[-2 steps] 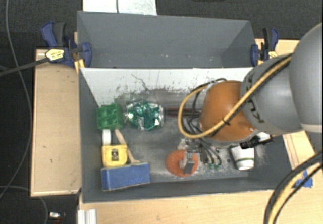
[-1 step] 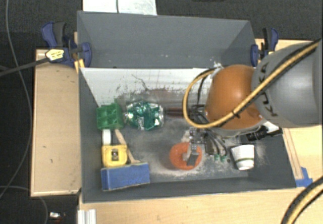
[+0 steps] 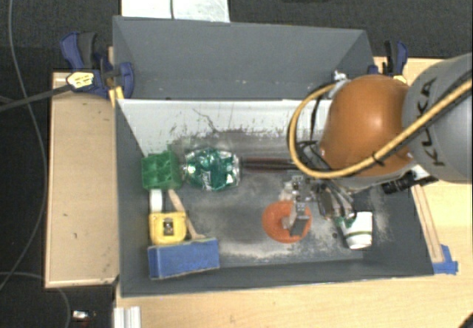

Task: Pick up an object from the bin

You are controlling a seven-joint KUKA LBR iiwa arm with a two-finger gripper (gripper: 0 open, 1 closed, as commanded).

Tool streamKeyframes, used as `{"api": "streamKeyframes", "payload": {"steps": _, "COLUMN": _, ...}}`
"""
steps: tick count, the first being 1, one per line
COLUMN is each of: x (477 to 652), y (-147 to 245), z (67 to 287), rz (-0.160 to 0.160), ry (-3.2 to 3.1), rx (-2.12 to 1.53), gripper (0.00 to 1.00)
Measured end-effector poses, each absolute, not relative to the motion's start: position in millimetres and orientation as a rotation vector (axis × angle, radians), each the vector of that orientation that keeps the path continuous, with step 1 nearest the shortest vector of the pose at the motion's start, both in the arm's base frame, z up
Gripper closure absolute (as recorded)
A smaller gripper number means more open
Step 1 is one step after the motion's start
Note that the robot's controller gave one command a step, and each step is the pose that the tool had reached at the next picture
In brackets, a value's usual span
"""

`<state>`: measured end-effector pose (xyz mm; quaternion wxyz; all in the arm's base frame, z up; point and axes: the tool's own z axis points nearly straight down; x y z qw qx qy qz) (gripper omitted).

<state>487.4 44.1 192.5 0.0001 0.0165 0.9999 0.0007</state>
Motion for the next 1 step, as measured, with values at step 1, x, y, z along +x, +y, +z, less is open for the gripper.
{"api": "streamKeyframes", "payload": {"steps": 1, "x": 489.5, "y": 49.2, "z": 238.6, "rz": 0.003, "ry": 3.144, "rx": 0.102, "gripper": 1.0}}
